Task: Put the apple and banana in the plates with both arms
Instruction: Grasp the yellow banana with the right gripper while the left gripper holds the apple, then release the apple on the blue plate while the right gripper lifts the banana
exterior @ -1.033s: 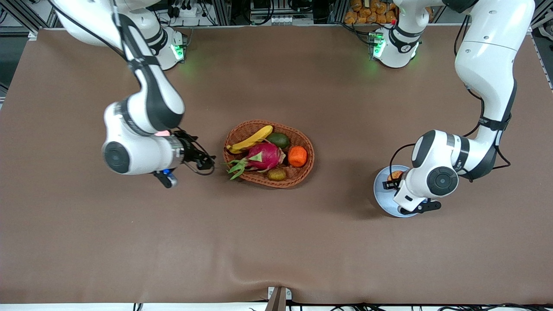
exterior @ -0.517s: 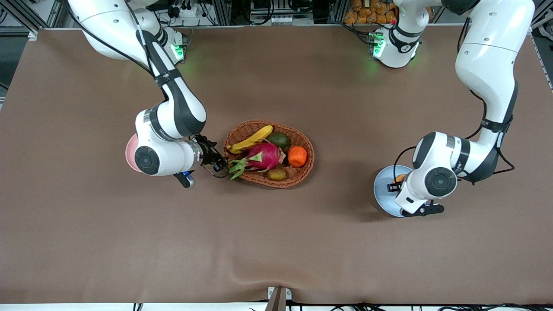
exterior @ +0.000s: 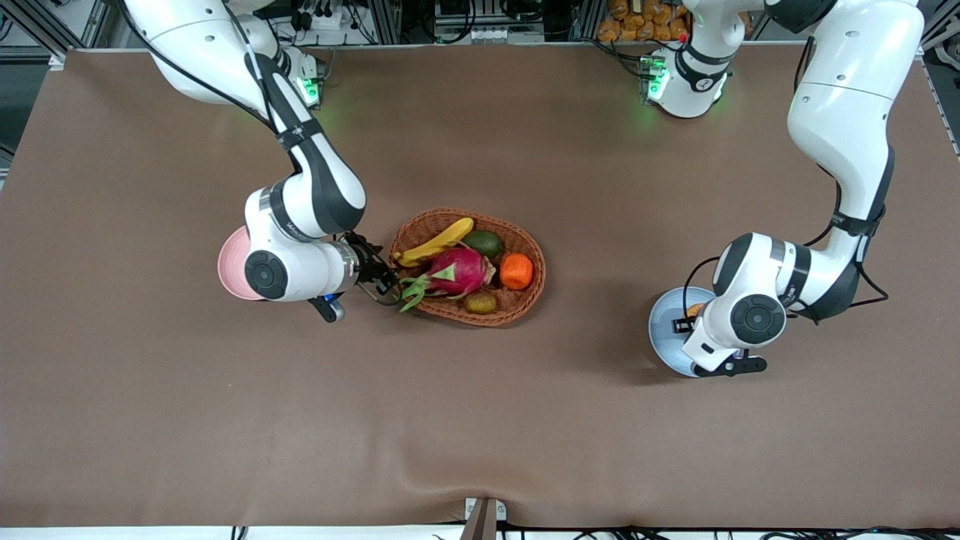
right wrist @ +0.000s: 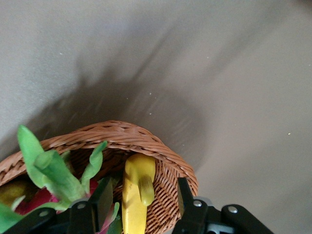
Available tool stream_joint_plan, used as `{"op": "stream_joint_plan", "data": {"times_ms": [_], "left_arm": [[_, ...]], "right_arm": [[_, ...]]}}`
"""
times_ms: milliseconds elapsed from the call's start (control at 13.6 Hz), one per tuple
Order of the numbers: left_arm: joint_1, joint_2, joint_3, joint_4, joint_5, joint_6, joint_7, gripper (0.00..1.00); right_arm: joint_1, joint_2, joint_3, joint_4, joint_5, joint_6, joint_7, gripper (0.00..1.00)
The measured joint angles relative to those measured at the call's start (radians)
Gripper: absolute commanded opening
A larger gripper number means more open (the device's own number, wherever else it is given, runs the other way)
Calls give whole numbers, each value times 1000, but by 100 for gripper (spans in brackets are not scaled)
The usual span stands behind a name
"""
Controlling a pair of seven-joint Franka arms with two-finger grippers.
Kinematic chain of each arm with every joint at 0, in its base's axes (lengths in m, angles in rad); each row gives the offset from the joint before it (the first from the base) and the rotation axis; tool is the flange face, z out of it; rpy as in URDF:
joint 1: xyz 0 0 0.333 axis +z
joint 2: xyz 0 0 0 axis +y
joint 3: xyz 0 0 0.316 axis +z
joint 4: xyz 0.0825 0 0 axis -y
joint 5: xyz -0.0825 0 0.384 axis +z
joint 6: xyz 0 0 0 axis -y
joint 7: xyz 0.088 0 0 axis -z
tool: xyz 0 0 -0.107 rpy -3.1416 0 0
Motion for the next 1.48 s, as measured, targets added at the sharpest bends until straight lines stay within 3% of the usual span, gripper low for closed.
{"op": "stream_joint_plan", "data": {"times_ms": [295, 369, 664, 1476], "left_arm": [[0, 5, 0, 3, 0, 0, 6, 0], [0, 8, 0, 5, 0, 0, 6, 9], [0, 23, 0, 20, 0, 7, 7, 100], [0, 18, 0, 108, 2, 9, 7, 100]], "right_arm": [[15, 0, 0, -11, 2, 6, 9, 51], [18, 0, 0, -20, 2, 12, 9, 47], [25, 0, 0, -39, 8, 30, 10, 43], [37, 0, -2, -41, 22, 60, 15, 6]]}}
